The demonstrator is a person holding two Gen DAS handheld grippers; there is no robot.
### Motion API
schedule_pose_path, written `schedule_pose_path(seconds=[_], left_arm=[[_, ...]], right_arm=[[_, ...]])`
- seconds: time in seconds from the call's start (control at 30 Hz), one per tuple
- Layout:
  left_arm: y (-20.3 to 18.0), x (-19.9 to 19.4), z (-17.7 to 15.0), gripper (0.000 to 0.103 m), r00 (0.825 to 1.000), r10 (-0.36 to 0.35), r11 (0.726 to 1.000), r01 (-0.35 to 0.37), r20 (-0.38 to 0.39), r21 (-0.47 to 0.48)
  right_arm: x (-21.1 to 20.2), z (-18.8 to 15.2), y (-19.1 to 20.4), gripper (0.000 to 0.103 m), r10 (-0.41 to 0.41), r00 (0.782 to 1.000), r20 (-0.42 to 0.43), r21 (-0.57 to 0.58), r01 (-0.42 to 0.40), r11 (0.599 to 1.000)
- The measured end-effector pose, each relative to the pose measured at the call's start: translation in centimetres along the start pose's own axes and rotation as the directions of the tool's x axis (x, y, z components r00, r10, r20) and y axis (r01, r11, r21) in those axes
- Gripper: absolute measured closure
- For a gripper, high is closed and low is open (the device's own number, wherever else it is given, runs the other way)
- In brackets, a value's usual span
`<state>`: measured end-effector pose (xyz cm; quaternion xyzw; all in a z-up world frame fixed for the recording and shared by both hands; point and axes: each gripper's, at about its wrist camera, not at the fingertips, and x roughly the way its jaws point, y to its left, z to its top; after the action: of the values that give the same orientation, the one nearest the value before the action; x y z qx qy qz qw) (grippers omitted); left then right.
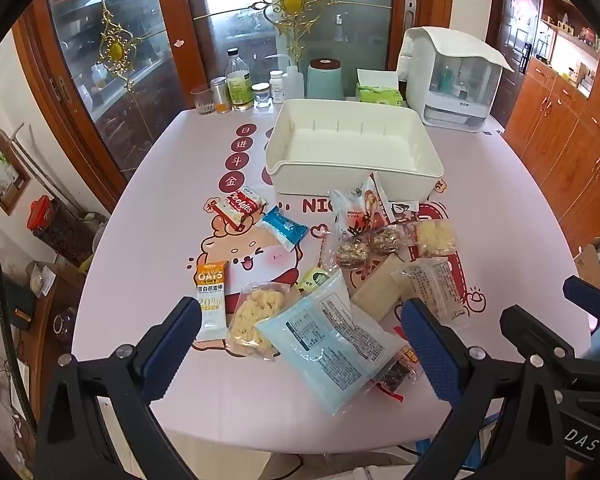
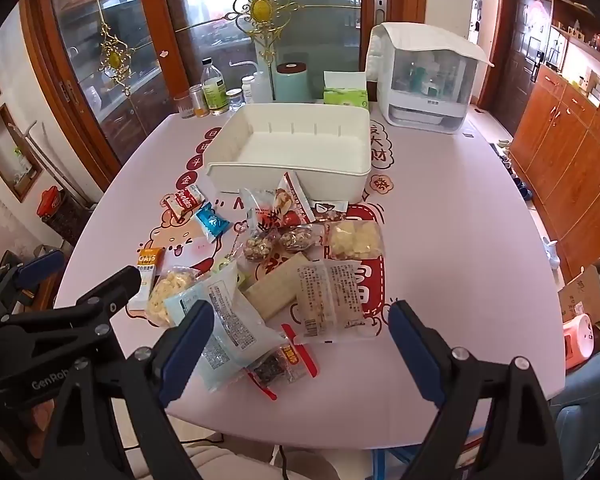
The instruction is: Organize snacks
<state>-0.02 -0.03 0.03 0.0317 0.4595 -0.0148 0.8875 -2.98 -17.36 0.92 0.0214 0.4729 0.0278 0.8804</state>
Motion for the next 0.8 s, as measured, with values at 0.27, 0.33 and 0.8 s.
schedule_pose_path(seconds=[0.27,0.33,0.8], left_arm=[[0.0,0.2,-0.3,0.006,1.0,-0.005,1.0,0.005,0.011,0.003],[0.3,0.5,-0.3,0.006,1.0,-0.006,1.0,0.006,0.016,0.004],[1.0,0.1,1.3,0.007,0.999,0.004,1.0,-0.005,0.046,0.024]], right_arm=[[0.1,0.2,0.2,0.013,-0.006,1.0,0.0,-0.003,0.006,1.0],[0.1,0.3,0.2,0.013,-0.01,1.0,0.005,-0.004,0.01,1.0],[0.1,1.0,1.2,0.013,-0.022,0.999,0.029,0.0,0.022,1.0]])
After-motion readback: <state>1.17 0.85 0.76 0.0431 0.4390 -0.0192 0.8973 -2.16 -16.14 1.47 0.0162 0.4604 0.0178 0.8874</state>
